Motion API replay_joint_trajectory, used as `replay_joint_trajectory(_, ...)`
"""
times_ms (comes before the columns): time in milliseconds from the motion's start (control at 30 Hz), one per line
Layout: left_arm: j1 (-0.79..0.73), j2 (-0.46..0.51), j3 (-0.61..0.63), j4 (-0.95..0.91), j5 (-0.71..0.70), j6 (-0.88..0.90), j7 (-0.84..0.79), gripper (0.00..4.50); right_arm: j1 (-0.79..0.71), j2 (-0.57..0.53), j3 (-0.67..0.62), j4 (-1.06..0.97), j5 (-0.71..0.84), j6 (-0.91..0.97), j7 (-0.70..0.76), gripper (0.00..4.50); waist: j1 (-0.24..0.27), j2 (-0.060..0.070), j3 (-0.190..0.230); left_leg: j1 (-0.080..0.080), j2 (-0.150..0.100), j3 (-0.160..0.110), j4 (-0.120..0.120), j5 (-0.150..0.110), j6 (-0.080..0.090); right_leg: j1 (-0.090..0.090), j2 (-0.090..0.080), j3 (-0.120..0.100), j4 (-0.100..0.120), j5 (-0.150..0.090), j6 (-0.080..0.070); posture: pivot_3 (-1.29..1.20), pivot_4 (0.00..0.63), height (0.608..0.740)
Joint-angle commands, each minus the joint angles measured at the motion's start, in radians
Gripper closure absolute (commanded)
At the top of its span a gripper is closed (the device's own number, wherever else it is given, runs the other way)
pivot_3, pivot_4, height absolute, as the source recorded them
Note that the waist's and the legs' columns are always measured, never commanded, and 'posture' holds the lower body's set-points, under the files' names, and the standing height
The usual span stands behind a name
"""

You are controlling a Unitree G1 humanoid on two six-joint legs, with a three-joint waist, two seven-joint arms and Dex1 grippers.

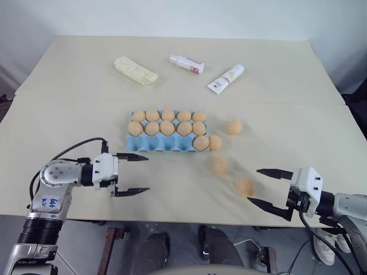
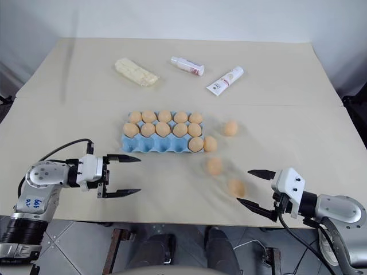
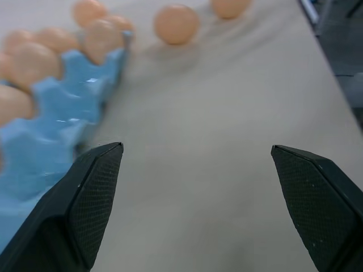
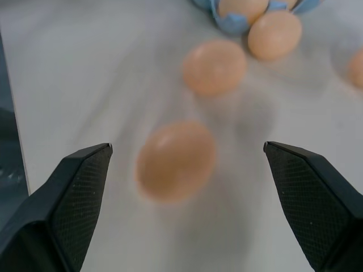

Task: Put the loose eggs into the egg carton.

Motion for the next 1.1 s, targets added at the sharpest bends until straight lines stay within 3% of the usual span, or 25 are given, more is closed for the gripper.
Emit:
replay_joint_trajectory(33,0.025,0.022,0.029,-0.024,-0.015,-0.006,0.000,0.07,-0.025,-0.008,0.036,0.050,-0.023,-0.044,0.035,0.00,0.000,0.000,0.000,0.000,0.000,0.000,0.000,0.000,0.000,0.000,0.000,0.000,0.001,0.000,0.000,0.00,0.150,0.740)
replay_joint_trajectory(300,0.067,0.048,0.059,-0.049,-0.020,0.003,0.022,0.07,-0.147,0.063,0.135,0.185,-0.077,-0.110,0.017,0.00,-0.001,0.000,0.000,0.000,0.000,0.000,0.003,0.000,0.000,0.000,0.000,0.000,0.003,0.000,0.000,0.00,0.150,0.740)
replay_joint_trajectory(500,0.080,0.048,0.072,-0.050,-0.021,0.010,0.041,0.00,-0.175,0.094,0.160,0.182,-0.078,-0.122,-0.002,1.96,0.002,0.000,0.000,0.000,0.000,-0.001,0.003,0.000,0.000,0.000,0.000,-0.001,0.004,0.000,0.000,0.00,0.150,0.740)
replay_joint_trajectory(567,0.085,0.046,0.079,-0.049,-0.021,0.013,0.054,0.00,-0.169,0.096,0.161,0.162,-0.071,-0.114,-0.005,2.41,0.001,0.000,0.000,0.000,0.000,-0.001,0.003,0.000,0.000,0.000,0.000,-0.001,0.004,0.000,0.000,0.00,0.150,0.740)
replay_joint_trajectory(733,0.114,0.042,0.119,-0.043,-0.027,0.022,0.102,0.00,-0.174,0.083,0.152,0.068,-0.029,-0.052,-0.008,2.55,-0.003,0.000,0.000,0.000,0.000,-0.001,0.003,0.000,0.000,0.000,0.000,0.000,0.005,0.000,0.000,0.00,0.150,0.740)
replay_joint_trajectory(833,0.148,0.022,0.175,-0.043,-0.039,0.044,0.178,0.00,-0.252,0.102,0.187,-0.031,0.041,0.056,-0.017,2.55,-0.010,0.000,0.000,0.001,0.000,0.000,0.003,0.000,0.000,0.000,0.000,0.000,0.006,0.000,0.000,0.00,0.150,0.740)
replay_joint_trajectory(967,0.212,0.007,0.224,-0.066,-0.047,0.063,0.230,0.00,-0.400,0.158,0.262,-0.097,0.108,0.187,-0.049,2.55,-0.007,0.000,0.000,0.001,0.000,-0.001,0.004,0.000,0.000,0.000,0.000,0.000,0.008,0.000,0.000,0.00,0.150,0.740)
replay_joint_trajectory(1100,0.275,0.009,0.265,-0.071,-0.046,0.072,0.257,0.00,-0.613,0.269,0.357,-0.009,0.077,0.228,-0.079,2.55,-0.006,0.000,0.000,0.000,0.000,-0.001,0.005,0.000,0.000,-0.001,0.000,0.000,0.007,0.000,0.000,0.00,0.150,0.740)
